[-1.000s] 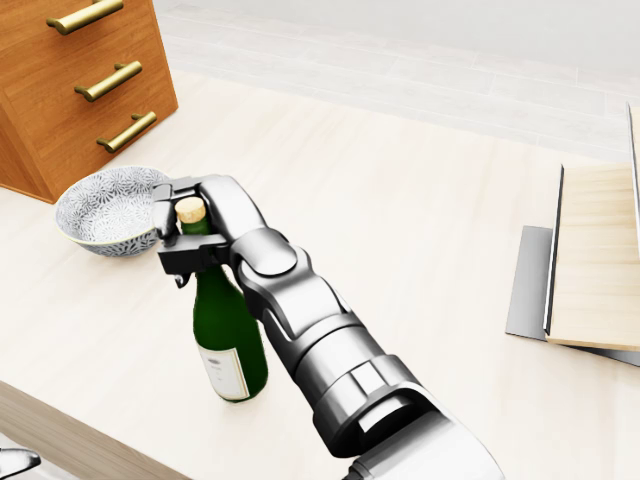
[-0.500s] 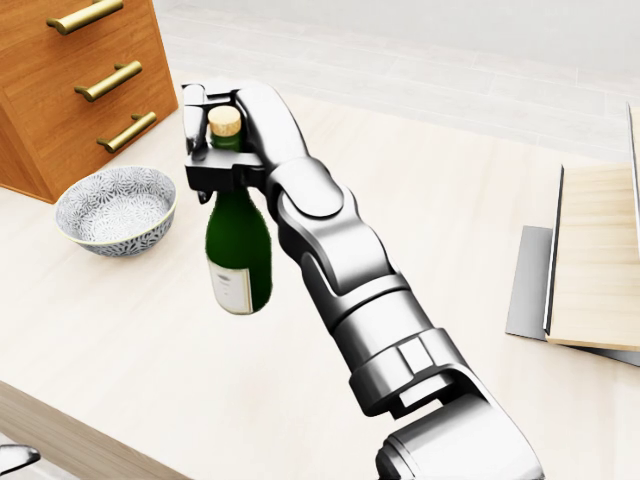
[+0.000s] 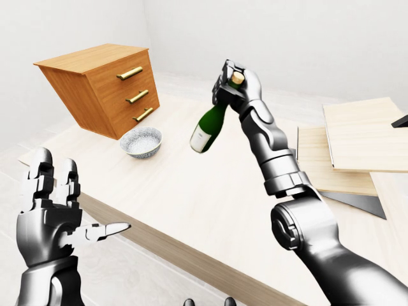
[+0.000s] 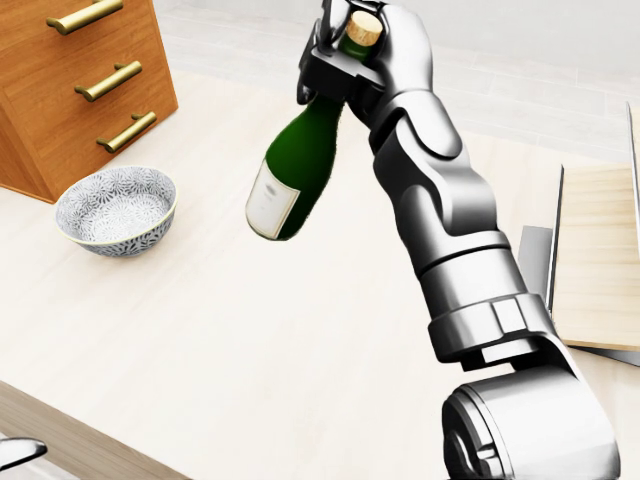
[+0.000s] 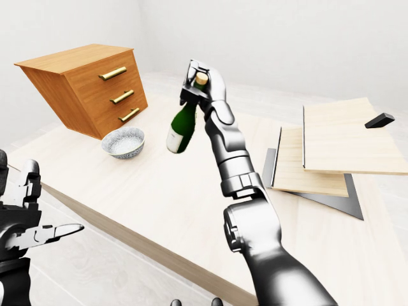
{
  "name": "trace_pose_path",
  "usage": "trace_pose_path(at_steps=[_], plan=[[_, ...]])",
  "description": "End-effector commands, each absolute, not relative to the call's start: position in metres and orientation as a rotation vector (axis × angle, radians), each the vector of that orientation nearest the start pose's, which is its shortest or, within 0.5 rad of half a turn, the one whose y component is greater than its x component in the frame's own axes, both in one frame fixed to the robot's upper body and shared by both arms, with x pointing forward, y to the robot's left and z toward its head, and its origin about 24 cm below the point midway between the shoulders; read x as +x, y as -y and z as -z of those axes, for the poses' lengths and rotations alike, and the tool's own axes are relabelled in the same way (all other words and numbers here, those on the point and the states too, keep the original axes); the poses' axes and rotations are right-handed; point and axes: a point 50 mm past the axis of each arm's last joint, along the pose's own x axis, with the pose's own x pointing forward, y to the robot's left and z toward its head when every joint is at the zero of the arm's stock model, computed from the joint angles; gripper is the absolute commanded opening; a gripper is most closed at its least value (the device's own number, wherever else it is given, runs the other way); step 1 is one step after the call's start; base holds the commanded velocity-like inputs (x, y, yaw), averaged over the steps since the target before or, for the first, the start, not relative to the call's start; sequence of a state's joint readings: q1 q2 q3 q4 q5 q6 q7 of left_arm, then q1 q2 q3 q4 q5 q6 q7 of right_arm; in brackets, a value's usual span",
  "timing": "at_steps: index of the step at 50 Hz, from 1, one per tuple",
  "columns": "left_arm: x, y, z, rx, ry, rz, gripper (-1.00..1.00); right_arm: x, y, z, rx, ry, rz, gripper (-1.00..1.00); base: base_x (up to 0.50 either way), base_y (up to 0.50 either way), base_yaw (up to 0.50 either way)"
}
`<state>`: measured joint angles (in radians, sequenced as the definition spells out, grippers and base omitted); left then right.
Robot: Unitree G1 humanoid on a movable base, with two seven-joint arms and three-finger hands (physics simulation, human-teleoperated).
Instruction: Put the wine bottle on the wine rack.
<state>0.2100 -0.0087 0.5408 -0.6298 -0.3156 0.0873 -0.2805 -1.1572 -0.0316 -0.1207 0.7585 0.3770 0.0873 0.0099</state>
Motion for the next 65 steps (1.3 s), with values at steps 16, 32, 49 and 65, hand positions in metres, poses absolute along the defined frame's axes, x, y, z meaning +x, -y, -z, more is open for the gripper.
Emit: trace_pose_path(at_steps=[16,32,49,65], plan=[[0.169,-0.25,-0.14,-0.044,0.412,-0.208,1.0,0.4,0.139,-0.278,0.641,0.361,-0.064,-1.0,0.0,0.0,0.0],[0.171,-0.247,-0.146,-0.048,0.44,-0.203,1.0,0.386,0.197,-0.315,0.688,0.523,-0.045,-1.0,0.0,0.0,0.0],[0.168,-0.246,-0.16,-0.028,0.5,-0.206,1.0,0.366,0.267,-0.334,0.843,0.609,0.075,-1.0,0.0,0.0,0.0],[0.17,-0.247,-0.156,-0.035,0.486,-0.207,1.0,0.341,0.316,-0.344,1.021,0.649,0.174,-1.0,0.0,0.0,0.0]])
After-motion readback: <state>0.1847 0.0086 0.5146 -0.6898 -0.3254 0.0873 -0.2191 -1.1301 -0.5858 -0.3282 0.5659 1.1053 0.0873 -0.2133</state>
